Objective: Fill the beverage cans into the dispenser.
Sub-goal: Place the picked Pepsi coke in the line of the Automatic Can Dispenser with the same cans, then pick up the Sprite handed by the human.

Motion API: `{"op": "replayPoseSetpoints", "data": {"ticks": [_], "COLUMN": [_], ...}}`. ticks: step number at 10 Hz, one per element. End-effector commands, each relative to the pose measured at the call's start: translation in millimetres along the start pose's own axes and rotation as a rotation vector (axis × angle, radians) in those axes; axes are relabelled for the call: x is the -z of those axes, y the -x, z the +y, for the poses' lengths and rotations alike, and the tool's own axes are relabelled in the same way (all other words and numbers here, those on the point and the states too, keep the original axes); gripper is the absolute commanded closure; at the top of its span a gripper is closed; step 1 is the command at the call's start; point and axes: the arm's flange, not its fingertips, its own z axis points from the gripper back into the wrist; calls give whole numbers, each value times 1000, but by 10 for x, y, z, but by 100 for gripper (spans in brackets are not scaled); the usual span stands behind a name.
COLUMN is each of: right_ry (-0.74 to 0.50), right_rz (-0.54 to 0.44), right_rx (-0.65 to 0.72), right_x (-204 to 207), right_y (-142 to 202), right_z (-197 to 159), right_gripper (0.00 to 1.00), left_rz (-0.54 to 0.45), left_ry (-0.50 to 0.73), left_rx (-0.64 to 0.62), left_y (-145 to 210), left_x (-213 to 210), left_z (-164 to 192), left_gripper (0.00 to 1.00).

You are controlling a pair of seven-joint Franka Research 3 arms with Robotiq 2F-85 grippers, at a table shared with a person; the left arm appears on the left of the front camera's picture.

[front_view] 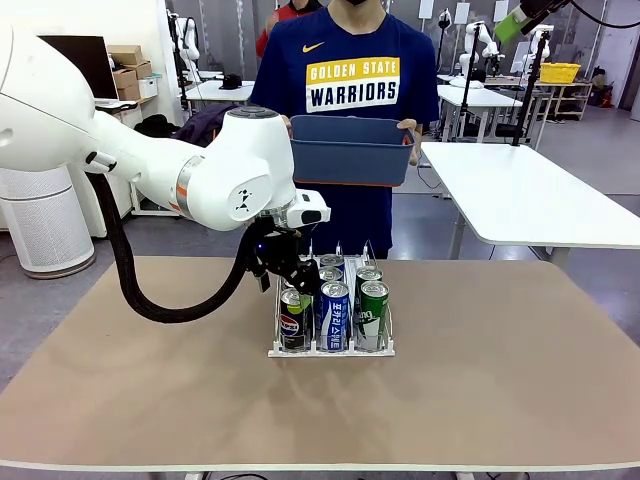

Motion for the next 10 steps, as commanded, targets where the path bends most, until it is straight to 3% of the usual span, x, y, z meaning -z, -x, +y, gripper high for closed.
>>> {"op": "replayPoseSetpoints", "data": {"ticks": [1, 10], "right_ry": [-2, -2], "right_rz": [2, 2], "right_rx": [2, 2], "right_x": [12, 12], "right_y": [11, 11], "right_z": [3, 3], "right_gripper": [0, 0], "left_rz": [0, 9], "left_ry": [4, 41], "left_rx": [0, -40], "left_y": [-15, -14], "left_x": [-6, -2], "left_z": [9, -20], "left_gripper": [0, 0]}}
